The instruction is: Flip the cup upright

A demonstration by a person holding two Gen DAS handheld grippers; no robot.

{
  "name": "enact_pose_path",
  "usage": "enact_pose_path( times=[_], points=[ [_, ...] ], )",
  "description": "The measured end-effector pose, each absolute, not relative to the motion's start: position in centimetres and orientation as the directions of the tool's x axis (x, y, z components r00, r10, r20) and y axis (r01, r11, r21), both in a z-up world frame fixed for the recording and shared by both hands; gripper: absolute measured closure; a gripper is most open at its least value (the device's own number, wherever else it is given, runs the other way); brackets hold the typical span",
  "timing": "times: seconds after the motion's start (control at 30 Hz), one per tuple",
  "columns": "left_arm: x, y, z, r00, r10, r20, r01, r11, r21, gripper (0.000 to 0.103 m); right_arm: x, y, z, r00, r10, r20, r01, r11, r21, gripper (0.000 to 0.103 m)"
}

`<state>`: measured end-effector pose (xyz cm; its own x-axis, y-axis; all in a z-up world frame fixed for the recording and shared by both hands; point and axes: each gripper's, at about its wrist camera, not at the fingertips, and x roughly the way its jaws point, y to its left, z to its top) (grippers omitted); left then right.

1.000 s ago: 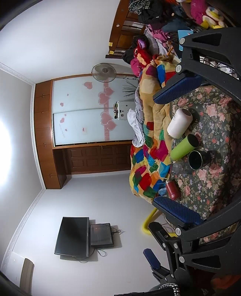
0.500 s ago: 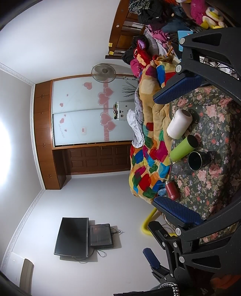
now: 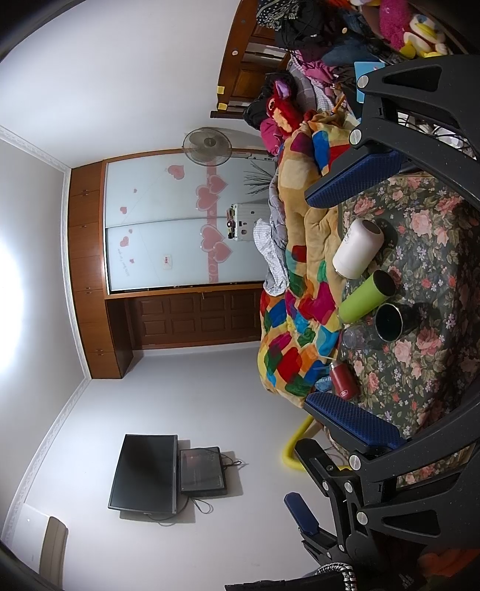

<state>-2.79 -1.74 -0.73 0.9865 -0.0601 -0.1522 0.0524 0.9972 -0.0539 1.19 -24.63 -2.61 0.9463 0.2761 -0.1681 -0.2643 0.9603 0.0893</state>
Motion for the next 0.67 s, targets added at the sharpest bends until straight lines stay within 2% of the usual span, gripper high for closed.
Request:
enact_pose_path(
  times=[0.67],
  points=[
    [-1.7, 0.0, -1.6, 0.979, -0.061, -0.194, 0.044, 0.995, -0.090, 0.000, 1.9, -24.0, -3.2, 0.938, 0.272, -0.213, -0.261, 0.962, 0.081, 0.003]
  ],
)
